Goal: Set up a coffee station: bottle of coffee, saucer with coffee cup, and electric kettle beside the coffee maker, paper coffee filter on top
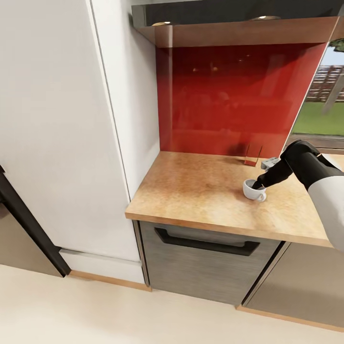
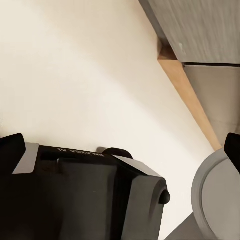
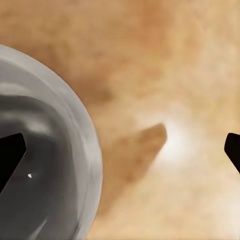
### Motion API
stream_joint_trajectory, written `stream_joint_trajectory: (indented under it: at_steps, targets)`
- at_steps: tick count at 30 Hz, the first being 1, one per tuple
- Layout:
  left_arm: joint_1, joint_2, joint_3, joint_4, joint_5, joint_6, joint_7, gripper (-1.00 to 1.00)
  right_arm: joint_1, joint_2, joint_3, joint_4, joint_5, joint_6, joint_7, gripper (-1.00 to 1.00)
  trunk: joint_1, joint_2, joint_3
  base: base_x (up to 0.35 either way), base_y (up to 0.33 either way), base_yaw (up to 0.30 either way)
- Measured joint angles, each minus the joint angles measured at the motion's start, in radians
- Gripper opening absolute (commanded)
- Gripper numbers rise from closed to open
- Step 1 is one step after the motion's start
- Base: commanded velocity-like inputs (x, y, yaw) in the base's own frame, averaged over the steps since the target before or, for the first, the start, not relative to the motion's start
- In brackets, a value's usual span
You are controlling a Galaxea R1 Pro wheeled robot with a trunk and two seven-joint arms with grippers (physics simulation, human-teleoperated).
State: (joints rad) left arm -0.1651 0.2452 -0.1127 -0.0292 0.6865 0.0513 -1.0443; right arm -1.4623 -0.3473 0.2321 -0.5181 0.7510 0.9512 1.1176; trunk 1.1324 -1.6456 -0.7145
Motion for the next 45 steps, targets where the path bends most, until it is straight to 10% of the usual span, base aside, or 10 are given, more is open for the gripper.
stream_joint_trajectory:
  at_steps: [38,39,45]
  targets:
    - [0.0,0.0,0.0,0.0,0.0,0.0,0.0,1.0,0.001,0.0,0.001,0.0,0.0,0.0,0.0,1.0,0.008,-0.014,-0.006,0.0,0.0,0.0]
    - [0.0,0.0,0.0,0.0,0.0,0.0,0.0,1.0,0.001,0.0,0.0,0.0,0.0,0.0,0.0,-1.0,0.008,-0.014,-0.006,0.0,0.0,0.0]
    - [0.0,0.0,0.0,0.0,0.0,0.001,0.0,1.0,0.0,0.0,0.0,-0.004,0.0,-0.003,0.001,-1.0,0.007,-0.014,-0.006,0.0,0.0,0.0]
